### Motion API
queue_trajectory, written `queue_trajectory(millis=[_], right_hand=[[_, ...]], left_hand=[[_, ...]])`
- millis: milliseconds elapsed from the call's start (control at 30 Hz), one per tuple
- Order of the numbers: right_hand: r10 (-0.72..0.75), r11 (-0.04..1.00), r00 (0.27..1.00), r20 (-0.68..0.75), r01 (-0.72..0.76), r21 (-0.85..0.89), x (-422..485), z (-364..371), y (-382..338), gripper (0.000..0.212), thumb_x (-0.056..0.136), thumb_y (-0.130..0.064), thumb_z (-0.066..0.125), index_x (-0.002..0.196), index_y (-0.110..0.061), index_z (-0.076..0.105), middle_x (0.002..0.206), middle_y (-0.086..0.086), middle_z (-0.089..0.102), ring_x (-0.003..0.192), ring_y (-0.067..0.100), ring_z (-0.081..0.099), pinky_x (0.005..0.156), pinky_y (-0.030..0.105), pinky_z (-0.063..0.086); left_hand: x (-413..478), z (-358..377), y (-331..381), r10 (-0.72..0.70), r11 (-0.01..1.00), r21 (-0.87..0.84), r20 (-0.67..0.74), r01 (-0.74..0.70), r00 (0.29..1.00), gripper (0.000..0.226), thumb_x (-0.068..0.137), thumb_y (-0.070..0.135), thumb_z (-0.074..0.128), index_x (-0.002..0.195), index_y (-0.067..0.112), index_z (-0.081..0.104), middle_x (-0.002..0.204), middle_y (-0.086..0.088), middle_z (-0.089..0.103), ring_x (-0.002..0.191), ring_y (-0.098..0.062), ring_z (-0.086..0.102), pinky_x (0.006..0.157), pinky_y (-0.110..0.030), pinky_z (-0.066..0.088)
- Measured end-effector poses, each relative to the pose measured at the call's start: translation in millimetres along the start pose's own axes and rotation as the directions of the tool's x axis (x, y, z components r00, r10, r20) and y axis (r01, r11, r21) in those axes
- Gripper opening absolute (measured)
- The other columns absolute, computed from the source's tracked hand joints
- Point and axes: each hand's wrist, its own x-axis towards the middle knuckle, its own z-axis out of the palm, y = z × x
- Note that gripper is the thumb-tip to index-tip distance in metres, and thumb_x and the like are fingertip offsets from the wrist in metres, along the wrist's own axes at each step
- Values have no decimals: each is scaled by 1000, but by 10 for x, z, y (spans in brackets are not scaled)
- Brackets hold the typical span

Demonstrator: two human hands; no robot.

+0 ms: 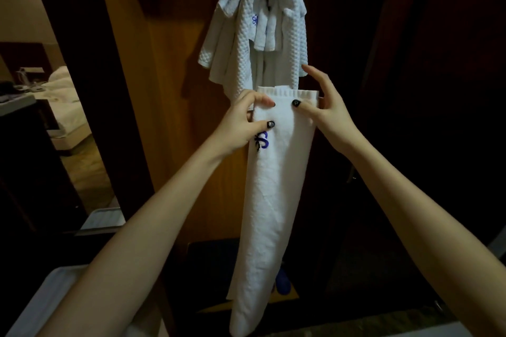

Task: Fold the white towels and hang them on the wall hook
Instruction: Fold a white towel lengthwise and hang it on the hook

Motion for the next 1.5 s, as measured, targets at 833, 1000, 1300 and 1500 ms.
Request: queue_trajectory(millis=[833, 1000, 1300, 1500], right_hand=[[92, 939, 970, 225, -9, -344, 630, -91, -238, 48, 87, -31, 71, 85, 15, 60, 70, 11, 49, 65, 20, 45, 60, 32, 32], [49, 950, 956, 290, 45, -308, 697, -150, -239, 47, 87, -28, 71, 81, 16, 53, 69, 9, 42, 64, 18, 39, 57, 31, 29], [59, 993, 956, 289, -27, -112, 782, -353, -208, 12, 89, -13, 67, 88, 0, 68, 78, 0, 64, 74, 10, 59, 66, 19, 48], [47, 998, 958, 284, -32, -59, 804, -476, -153, 24, 89, -10, 65, 102, 10, 65, 84, 6, 65, 79, 15, 61, 73, 24, 49]], left_hand=[[-296, 581, -485, -296, 937, -280, -326, 207, 898, 24, 81, 16, 74, 72, 22, 53, 70, 13, 60, 66, 3, 55, 65, -17, 45], [-232, 422, -590, -228, 969, -146, -226, 199, 947, 15, 82, 15, 73, 72, 15, 61, 112, 4, 50, 109, 2, 48, 99, -29, 37], [-295, 355, -638, -275, 936, -241, -41, 257, 961, 26, 82, 18, 71, 58, 24, 63, 57, 18, 65, 53, 8, 58, 49, -7, 41], [-477, 497, -766, -351, 821, -527, -160, 221, 922, 27, 94, 11, 56, 93, 33, 72, 96, 7, 73, 97, -11, 66, 77, -24, 52]])
